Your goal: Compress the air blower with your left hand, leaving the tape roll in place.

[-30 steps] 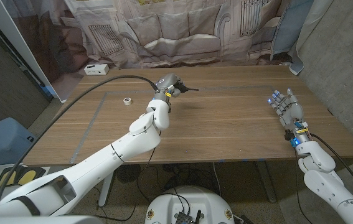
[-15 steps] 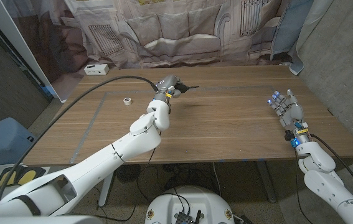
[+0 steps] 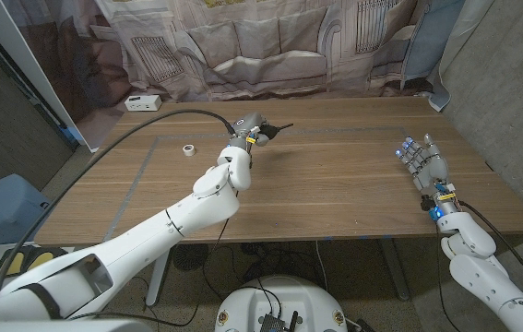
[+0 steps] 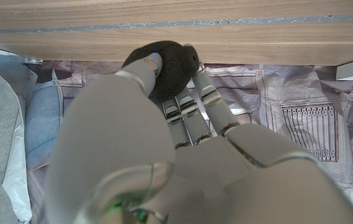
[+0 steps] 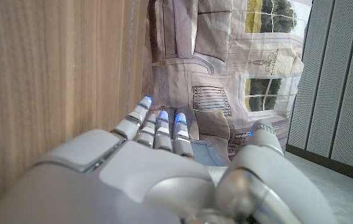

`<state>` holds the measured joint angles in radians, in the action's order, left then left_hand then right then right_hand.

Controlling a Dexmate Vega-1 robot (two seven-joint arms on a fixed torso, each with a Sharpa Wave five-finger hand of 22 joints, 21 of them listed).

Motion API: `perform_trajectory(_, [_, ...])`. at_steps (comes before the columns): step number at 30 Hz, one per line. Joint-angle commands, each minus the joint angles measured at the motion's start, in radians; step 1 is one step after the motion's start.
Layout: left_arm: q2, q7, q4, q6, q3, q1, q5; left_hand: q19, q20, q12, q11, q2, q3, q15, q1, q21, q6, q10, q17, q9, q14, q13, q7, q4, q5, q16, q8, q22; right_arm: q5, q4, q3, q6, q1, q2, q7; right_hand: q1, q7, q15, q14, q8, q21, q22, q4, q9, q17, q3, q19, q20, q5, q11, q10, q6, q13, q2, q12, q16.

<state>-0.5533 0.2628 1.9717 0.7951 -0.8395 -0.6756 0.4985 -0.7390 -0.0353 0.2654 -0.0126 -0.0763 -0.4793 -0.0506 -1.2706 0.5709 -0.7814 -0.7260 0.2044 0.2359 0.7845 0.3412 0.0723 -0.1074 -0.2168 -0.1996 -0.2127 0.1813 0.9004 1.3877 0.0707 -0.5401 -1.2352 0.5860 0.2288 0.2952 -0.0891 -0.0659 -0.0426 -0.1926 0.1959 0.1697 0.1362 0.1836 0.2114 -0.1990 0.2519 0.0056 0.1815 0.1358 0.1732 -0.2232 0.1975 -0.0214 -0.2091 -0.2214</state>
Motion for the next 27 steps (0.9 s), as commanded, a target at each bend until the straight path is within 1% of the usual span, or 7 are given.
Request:
perform_trajectory(1, [-0.026,-0.029,0.009,-0.003,-0.006,0.011,-0.003,0.023,-0.001,-0.010,0.000,0.007,0.014,0.005,0.024,-0.008,0.013,0.018,0.004,0.004,-0.024,0.005,0.000,-0.002,0.007,0.003,0.007,0.002,-0.005,0.003,0.005,0.000,0.001,-0.003,-0.005,0.002,0.001,-0.003,-0.008,-0.002,0.000,0.003,-0.001,0.003,0.005,0.002,0.012,0.000,-0.002,0.002,0.006,-0.006,0.003,-0.012,0.000,0.003])
perform_trajectory(7, [-0.045,-0.045,0.019,-0.007,-0.007,0.017,0.005,0.057,-0.005,-0.023,0.003,0.017,0.038,0.017,0.057,-0.021,0.035,0.042,0.007,0.003,-0.057,0.004,0.001,0.003,0.011,0.005,0.014,0.001,-0.007,0.001,0.007,-0.001,0.004,-0.003,-0.004,0.002,0.002,-0.003,-0.008,-0.002,0.000,0.003,-0.001,0.003,0.005,0.002,0.012,0.001,-0.002,0.002,0.006,-0.006,0.003,-0.012,0.000,0.004])
perform_trajectory(10, [-0.052,-0.052,0.020,-0.017,-0.006,0.019,0.007,0.061,-0.005,-0.027,0.004,0.023,0.050,0.018,0.074,-0.023,0.040,0.047,0.008,0.003,-0.069,0.003,-0.001,0.007,0.013,0.005,0.014,0.000,-0.007,0.002,0.008,-0.002,0.004,-0.004,-0.004,0.002,0.001,-0.003,-0.008,-0.002,-0.001,0.003,-0.001,0.003,0.005,0.002,0.012,0.000,-0.002,0.003,0.006,-0.006,0.003,-0.012,0.000,0.004])
perform_trajectory(16, [-0.059,-0.069,0.019,-0.033,-0.004,0.022,0.007,0.069,-0.005,-0.035,-0.001,0.030,0.070,0.024,0.106,-0.028,0.058,0.063,0.008,0.002,-0.086,0.002,0.000,0.015,0.017,0.004,0.018,-0.001,-0.010,0.005,0.009,-0.004,0.004,-0.004,-0.010,0.003,0.001,-0.003,-0.009,-0.002,-0.001,0.003,-0.001,0.003,0.005,0.003,0.012,0.000,-0.002,0.000,0.007,-0.006,0.003,-0.012,0.000,0.004])
perform_trajectory(19, [-0.060,-0.075,0.017,-0.040,-0.002,0.023,0.007,0.072,-0.007,-0.038,0.001,0.031,0.075,0.025,0.117,-0.030,0.066,0.068,0.008,0.001,-0.091,0.002,0.002,0.018,0.017,0.004,0.020,-0.001,-0.011,0.007,0.009,-0.004,0.002,-0.004,-0.012,0.003,0.002,-0.003,-0.008,-0.002,-0.001,0.003,0.000,0.003,0.005,0.003,0.012,0.001,-0.002,0.001,0.007,-0.006,0.003,-0.012,0.000,0.004])
perform_trajectory(22, [-0.062,-0.079,0.015,-0.044,-0.002,0.023,0.009,0.075,-0.010,-0.041,-0.007,0.032,0.080,0.029,0.125,-0.032,0.072,0.075,0.007,0.001,-0.096,0.002,0.005,0.019,0.018,0.004,0.021,-0.001,-0.012,0.010,0.009,-0.005,0.000,-0.004,-0.015,0.003,0.000,-0.002,-0.008,-0.002,-0.001,0.003,0.000,0.003,0.005,0.003,0.012,0.000,-0.002,0.002,0.007,-0.006,0.003,-0.012,0.000,0.004])
perform_trajectory(27, [-0.062,-0.087,0.014,-0.050,0.000,0.023,0.011,0.081,-0.014,-0.045,-0.003,0.034,0.086,0.031,0.136,-0.035,0.080,0.083,0.005,0.000,-0.104,0.000,0.006,0.019,0.018,0.004,0.021,-0.002,-0.012,0.012,0.009,-0.006,-0.003,-0.005,-0.017,0.003,0.000,-0.003,-0.009,-0.002,-0.001,0.003,0.000,0.003,0.005,0.003,0.012,0.000,-0.002,0.003,0.007,-0.007,0.003,-0.012,0.000,0.004])
